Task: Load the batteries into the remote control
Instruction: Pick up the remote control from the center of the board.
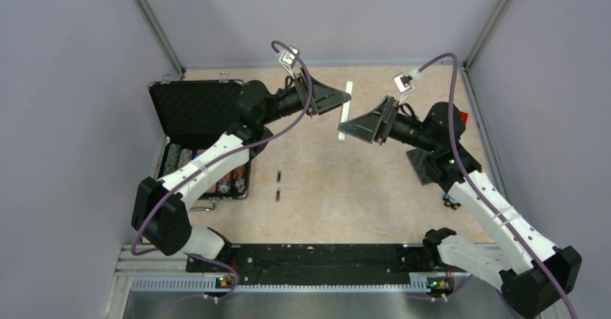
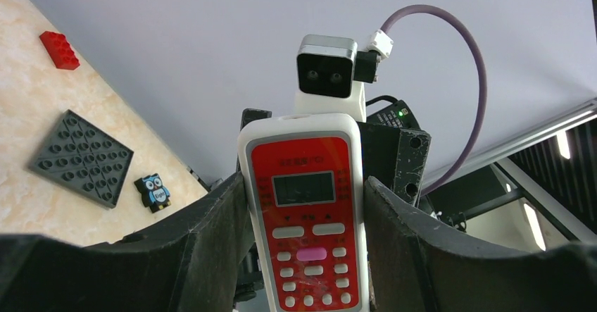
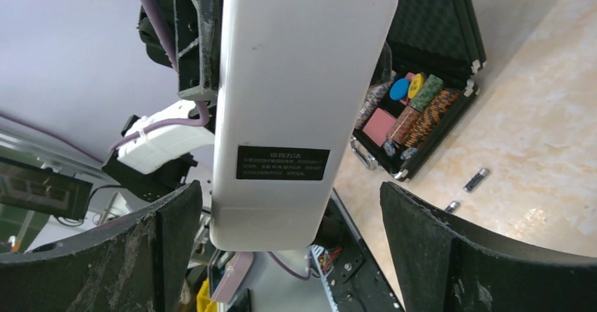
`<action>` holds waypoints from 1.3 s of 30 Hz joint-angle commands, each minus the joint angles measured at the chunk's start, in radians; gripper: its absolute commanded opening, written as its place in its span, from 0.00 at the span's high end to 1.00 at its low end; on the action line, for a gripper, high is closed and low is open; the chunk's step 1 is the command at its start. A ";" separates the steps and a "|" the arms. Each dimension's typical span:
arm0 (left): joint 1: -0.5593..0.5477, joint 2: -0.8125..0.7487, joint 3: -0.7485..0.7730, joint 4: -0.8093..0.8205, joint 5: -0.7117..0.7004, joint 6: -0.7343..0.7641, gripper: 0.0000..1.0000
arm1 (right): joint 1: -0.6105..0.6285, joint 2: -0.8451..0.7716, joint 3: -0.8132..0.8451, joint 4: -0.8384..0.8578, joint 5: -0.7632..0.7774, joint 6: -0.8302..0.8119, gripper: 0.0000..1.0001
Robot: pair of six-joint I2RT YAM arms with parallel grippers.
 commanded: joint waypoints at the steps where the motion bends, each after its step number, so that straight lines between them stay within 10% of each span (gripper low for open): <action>1: -0.008 -0.027 -0.013 0.096 -0.023 -0.011 1.00 | -0.005 0.006 0.000 0.116 -0.051 0.063 0.07; 11: -0.038 -0.051 0.001 -0.022 -0.123 0.086 1.00 | 0.036 0.042 0.045 0.043 -0.063 0.014 0.11; 18: -0.047 -0.058 0.008 -0.063 -0.131 0.123 1.00 | 0.041 0.063 0.074 -0.054 0.009 -0.033 0.42; 27: -0.047 -0.113 0.015 -0.258 -0.201 0.251 0.21 | 0.054 0.087 0.147 -0.296 0.114 -0.252 0.59; 39: -0.080 -0.014 0.267 -0.706 -0.436 0.444 0.31 | 0.169 0.163 0.251 -0.445 0.362 -0.485 0.59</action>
